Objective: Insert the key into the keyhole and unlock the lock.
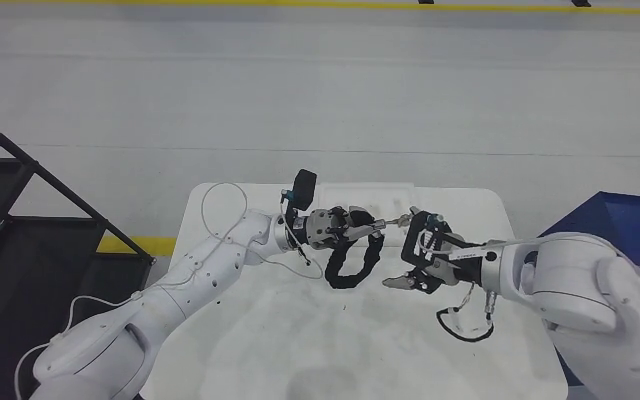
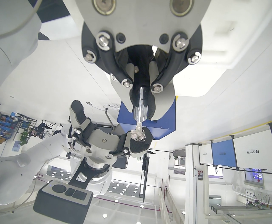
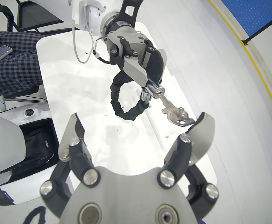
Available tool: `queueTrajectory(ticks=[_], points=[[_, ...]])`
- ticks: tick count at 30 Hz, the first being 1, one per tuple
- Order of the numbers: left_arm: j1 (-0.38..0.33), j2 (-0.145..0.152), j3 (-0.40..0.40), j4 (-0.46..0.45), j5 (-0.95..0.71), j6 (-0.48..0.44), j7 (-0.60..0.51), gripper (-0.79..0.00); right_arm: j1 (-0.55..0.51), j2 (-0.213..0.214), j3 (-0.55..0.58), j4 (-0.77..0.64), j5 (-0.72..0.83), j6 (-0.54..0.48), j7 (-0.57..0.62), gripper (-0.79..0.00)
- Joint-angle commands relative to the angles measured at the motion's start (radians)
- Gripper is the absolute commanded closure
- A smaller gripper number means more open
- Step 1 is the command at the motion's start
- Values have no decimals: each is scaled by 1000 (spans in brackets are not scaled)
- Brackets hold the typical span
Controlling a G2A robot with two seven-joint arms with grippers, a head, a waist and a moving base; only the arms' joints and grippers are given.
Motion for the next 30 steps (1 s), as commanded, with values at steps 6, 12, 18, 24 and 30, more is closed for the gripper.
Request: queueTrajectory(ticks=[6,12,18,24,30], points=[[7,-3,-17,-7,21,0,-4,0,18,-1,-27,11,19,9,9,-785],[13,-4,-27,-12,51,0,-1,0,28,3,-5,23,31,8,-3,-785],[15,0,-16,-20,66,0,-7,0,19,11,38,9,-46,-84,-55,-785],[7,8,6,-32,62,0,-16,0,-15,18,63,-7,-154,-141,-121,-631],[-5,16,28,-38,50,0,-20,0,-46,21,59,-31,-260,-156,-155,-351]])
